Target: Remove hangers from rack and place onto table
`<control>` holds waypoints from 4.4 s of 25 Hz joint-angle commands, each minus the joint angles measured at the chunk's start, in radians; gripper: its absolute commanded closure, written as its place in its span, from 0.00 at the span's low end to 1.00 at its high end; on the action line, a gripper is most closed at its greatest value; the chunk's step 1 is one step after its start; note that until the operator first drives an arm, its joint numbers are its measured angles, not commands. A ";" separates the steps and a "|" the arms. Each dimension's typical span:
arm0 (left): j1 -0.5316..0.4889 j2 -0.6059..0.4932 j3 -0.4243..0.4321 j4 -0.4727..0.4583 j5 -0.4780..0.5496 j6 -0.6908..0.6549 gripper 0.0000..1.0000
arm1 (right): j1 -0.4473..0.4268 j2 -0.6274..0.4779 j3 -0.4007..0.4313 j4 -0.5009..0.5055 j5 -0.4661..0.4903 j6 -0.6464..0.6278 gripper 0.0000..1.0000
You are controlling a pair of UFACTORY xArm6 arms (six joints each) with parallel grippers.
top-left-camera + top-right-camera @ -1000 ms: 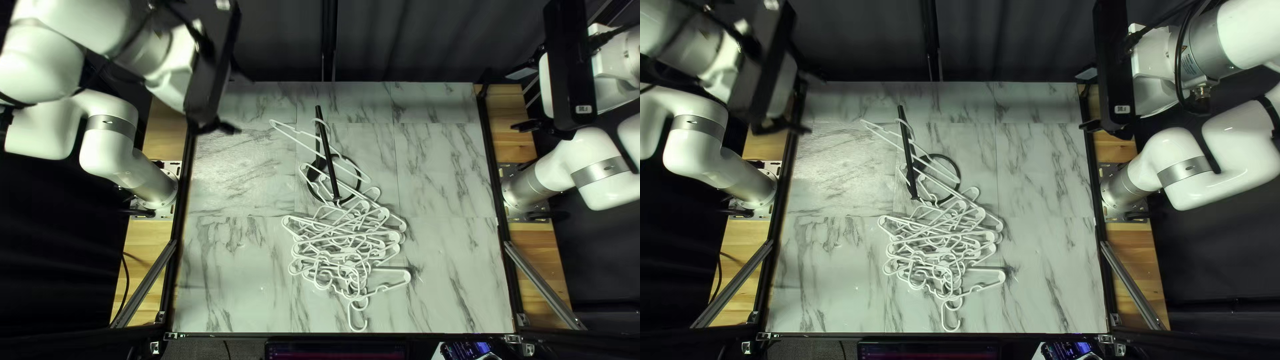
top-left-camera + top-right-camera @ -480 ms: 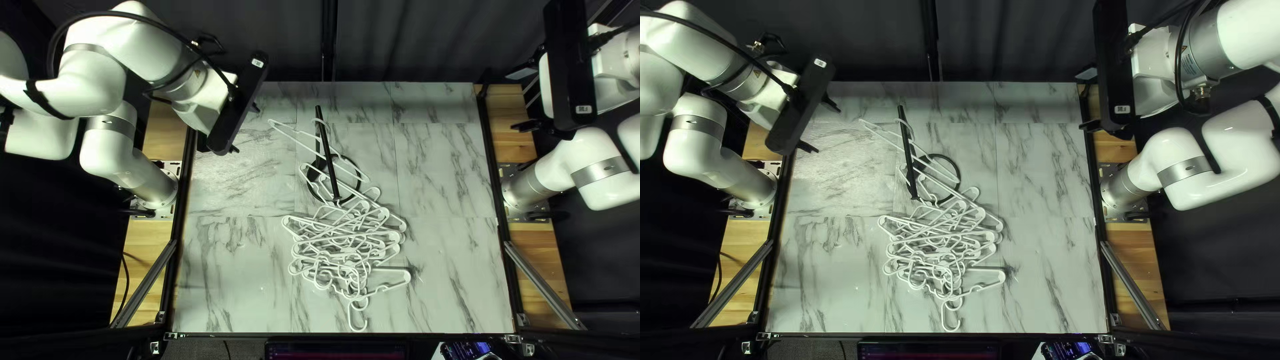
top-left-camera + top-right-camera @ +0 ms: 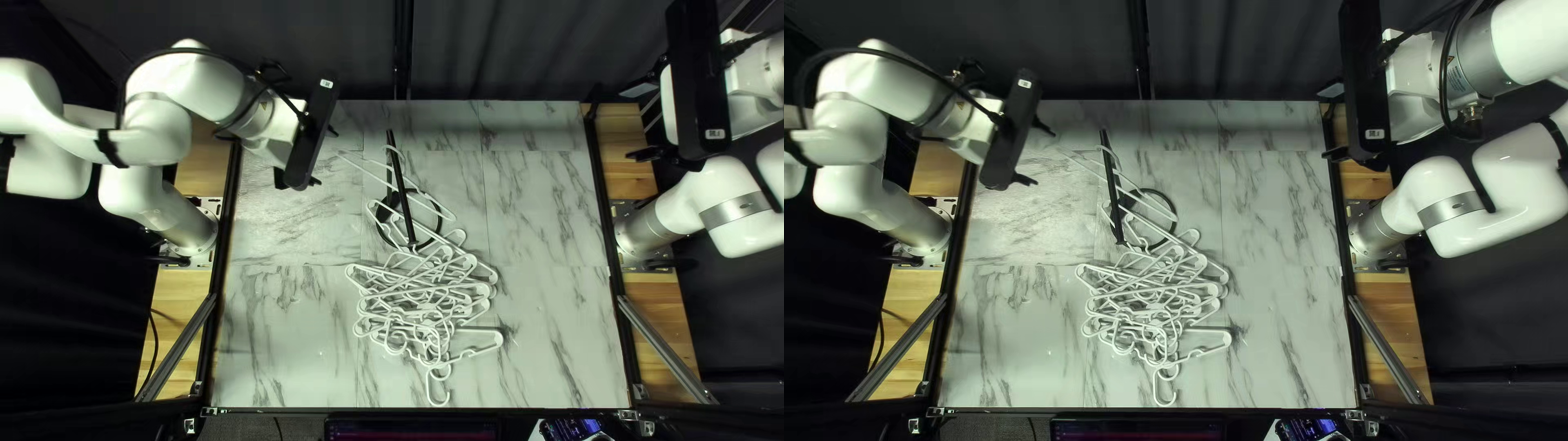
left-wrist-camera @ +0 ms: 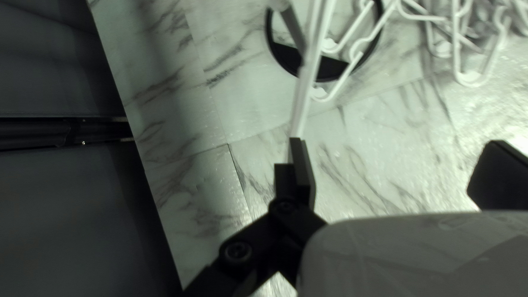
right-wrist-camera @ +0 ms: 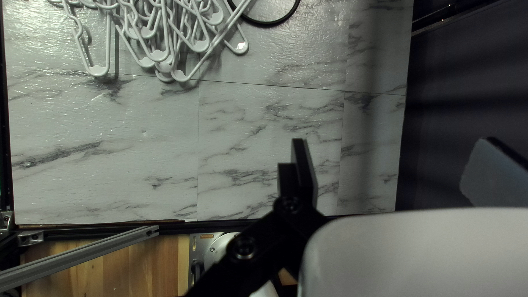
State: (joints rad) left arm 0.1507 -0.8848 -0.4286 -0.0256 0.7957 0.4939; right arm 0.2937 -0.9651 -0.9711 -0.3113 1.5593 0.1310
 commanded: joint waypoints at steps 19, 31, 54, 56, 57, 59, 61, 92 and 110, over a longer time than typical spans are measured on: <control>0.065 0.171 0.051 -0.203 -0.198 0.185 0.13 | 0.000 0.000 0.000 0.000 0.000 0.000 0.00; 0.059 0.140 0.073 -0.206 -0.199 0.170 1.00 | 0.000 0.000 0.000 0.000 0.000 0.000 0.00; -0.347 0.144 -0.078 0.308 -0.020 -0.576 1.00 | 0.000 0.000 0.000 0.000 0.000 0.000 0.00; -0.348 0.162 -0.083 0.304 -0.034 -0.573 1.00 | 0.000 0.000 0.000 0.000 0.000 0.000 0.00; -0.348 0.166 -0.083 0.302 -0.038 -0.570 1.00 | 0.000 0.000 0.000 0.000 0.000 0.000 0.00; -0.351 0.173 -0.082 0.300 -0.045 -0.570 1.00 | 0.000 0.000 0.000 0.000 0.000 0.000 0.00; -0.354 0.177 -0.081 0.300 -0.049 -0.572 1.00 | 0.000 0.000 0.000 0.000 0.000 0.000 0.00; -0.763 0.465 -0.322 0.668 0.310 -1.222 1.00 | 0.000 0.000 0.000 0.000 0.000 0.000 0.00; -0.889 0.685 -0.408 0.691 0.349 -1.430 1.00 | 0.000 0.000 0.000 0.000 0.000 0.000 0.00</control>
State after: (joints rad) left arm -0.6923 -0.2801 -0.7869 0.6483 1.1039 -0.8603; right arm 0.2937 -0.9651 -0.9711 -0.3113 1.5593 0.1310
